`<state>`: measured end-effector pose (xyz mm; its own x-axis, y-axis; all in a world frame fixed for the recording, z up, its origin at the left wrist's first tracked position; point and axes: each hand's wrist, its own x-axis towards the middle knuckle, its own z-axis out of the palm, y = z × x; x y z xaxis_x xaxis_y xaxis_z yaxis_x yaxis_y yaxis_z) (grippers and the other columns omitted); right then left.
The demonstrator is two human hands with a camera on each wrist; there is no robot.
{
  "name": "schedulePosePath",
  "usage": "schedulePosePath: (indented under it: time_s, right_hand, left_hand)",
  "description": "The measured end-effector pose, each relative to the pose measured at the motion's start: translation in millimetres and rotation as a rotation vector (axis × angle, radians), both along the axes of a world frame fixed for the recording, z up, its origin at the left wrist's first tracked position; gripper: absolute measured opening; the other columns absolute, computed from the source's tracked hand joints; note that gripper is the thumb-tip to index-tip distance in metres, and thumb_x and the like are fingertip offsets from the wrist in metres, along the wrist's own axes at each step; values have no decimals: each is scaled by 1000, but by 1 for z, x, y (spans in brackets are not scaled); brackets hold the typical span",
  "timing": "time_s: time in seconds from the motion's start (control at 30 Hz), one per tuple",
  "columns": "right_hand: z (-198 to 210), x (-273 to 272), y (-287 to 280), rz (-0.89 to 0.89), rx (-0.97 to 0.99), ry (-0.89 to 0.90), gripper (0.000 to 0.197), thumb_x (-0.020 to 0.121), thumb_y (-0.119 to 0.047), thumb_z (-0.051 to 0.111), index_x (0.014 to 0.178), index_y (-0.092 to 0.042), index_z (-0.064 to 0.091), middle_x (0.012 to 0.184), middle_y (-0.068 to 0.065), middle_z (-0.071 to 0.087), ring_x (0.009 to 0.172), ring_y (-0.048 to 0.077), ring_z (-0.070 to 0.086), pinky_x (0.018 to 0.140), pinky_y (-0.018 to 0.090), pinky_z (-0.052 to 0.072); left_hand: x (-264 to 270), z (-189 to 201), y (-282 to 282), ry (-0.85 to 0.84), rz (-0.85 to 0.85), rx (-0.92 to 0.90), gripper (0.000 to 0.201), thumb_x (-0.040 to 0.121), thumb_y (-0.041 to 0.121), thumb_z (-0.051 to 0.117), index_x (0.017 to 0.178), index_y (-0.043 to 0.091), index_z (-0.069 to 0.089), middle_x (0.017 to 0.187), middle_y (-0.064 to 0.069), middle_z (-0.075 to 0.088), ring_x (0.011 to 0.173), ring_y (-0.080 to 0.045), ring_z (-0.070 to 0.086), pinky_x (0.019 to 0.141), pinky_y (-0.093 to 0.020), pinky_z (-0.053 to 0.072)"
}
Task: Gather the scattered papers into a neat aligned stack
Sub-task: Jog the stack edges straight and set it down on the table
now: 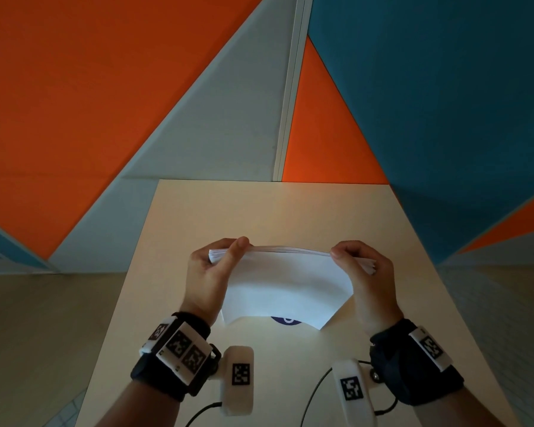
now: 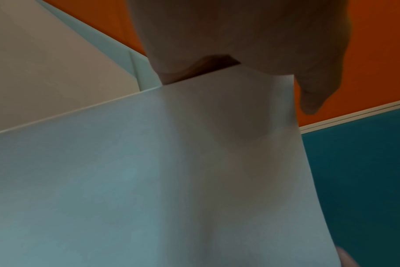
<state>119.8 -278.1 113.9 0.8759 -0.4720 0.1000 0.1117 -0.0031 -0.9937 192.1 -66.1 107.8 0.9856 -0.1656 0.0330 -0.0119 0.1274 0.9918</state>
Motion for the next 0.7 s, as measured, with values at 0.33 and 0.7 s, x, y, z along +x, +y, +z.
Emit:
schedulePosePath:
  time_s: [0.33,0.7]
  right_hand:
    - [10,-4,-1,-7,-40,25,17,70,-16,63,71,0,63,70,-3,63,68,8,57,61,12,44]
    - [40,-6,17,52,-1404,-142,33,82,-44,62,113,-36,71,120,-20,66,119,7,58,94,48,31]
  left_hand:
    - [-4,2,1,27,-1,-22,25,78,24,64,58,10,65,57,1,58,56,-15,55,54,-23,43]
    - [-5,4,0,22,-1,-30,25,79,23,64,56,14,65,56,2,58,54,-15,54,52,-22,43]
